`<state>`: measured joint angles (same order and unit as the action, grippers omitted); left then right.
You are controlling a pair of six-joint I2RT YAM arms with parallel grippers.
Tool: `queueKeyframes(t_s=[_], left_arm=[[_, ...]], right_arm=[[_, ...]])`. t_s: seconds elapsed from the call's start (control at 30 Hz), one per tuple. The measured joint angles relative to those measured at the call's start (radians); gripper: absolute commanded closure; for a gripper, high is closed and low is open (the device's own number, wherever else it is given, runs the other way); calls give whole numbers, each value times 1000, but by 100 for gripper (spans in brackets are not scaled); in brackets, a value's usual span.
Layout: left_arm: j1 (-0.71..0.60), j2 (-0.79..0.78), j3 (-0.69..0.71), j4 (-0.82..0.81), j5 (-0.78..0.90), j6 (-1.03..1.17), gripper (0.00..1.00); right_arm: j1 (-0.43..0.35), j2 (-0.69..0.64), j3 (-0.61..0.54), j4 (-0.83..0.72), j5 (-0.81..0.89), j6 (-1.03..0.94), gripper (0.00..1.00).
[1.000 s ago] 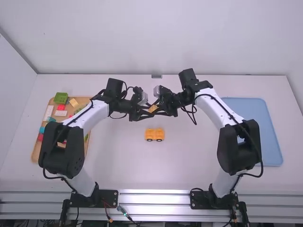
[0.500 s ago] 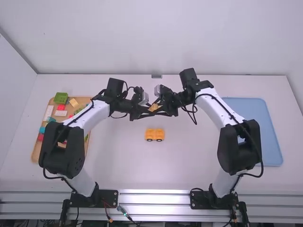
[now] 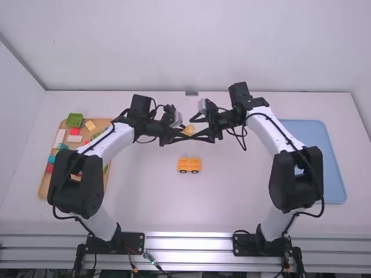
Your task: Assemble lego blocks to make yellow taxi
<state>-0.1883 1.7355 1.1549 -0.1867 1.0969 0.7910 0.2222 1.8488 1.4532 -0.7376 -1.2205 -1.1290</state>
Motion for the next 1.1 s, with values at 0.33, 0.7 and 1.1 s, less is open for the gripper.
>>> queueKeyframes(t_s=[0.33, 0.7, 1.1], left_arm=[[14, 0, 0, 150, 101, -77, 98], [14, 12, 0, 409, 138, -256, 98], [6, 37, -34, 602, 180, -406, 98]], right_arm=[[-96, 0, -157, 362, -254, 19, 31], [-40, 0, -201, 833, -311, 449, 41], [-45, 0, -201, 897, -309, 627, 52]])
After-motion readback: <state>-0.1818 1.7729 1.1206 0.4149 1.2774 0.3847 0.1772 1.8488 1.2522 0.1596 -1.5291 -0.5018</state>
